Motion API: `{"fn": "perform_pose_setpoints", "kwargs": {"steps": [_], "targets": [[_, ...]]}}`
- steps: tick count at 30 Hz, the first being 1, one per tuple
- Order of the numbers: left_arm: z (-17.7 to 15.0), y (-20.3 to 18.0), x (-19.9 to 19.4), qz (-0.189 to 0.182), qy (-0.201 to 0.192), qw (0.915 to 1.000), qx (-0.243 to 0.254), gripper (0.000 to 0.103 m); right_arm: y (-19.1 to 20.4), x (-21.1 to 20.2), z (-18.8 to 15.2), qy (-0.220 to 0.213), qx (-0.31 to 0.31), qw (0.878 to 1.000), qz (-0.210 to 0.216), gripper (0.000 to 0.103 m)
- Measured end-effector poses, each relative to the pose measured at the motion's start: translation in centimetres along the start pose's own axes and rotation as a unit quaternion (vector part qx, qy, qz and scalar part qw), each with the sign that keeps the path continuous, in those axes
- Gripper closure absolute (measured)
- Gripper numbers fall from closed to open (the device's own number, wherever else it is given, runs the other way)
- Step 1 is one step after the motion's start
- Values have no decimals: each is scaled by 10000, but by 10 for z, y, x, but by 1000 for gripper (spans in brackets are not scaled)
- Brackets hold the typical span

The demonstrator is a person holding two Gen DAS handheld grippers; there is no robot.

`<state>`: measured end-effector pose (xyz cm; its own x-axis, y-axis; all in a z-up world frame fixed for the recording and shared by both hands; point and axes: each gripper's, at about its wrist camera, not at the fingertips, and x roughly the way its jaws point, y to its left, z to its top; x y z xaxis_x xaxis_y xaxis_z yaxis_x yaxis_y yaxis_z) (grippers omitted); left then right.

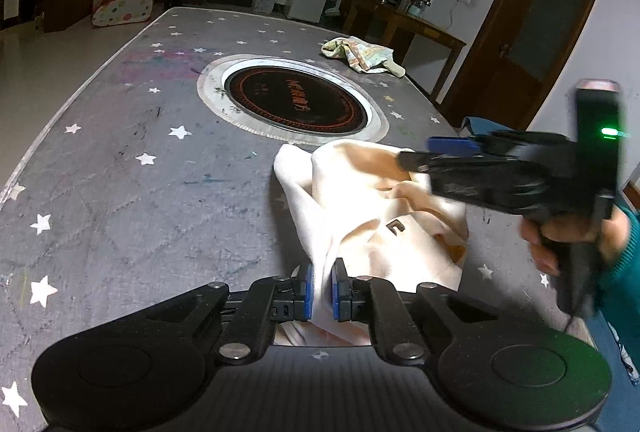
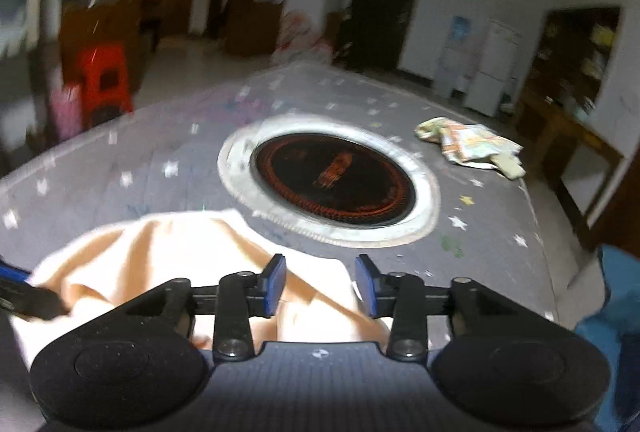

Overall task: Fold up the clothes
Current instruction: 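Lift the sweatshirt with both grippers and shake it out flat onto the table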

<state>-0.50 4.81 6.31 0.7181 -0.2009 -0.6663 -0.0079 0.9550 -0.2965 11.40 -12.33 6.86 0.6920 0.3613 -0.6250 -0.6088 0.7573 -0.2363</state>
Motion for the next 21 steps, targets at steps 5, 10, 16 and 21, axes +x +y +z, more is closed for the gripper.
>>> {"fn": "perform_pose_setpoints", "kwargs": {"steps": [5,10,16,21], "targets": [[1,7,2,16,-8,10000,-46,93,21,25,-2,373,-593,9975,-123,84],[9,10,3,58,-92,9999,-22,94,10,11,0,150,-422,9976,-530,100],[34,13,-3,265,-421,9987,63,94,-19,-25,17,-427,99,9943,-971,101],[70,24,-22,517,-940,9942,2,95,-50,-68,41,-1133,751,9820,-1309,101]]}}
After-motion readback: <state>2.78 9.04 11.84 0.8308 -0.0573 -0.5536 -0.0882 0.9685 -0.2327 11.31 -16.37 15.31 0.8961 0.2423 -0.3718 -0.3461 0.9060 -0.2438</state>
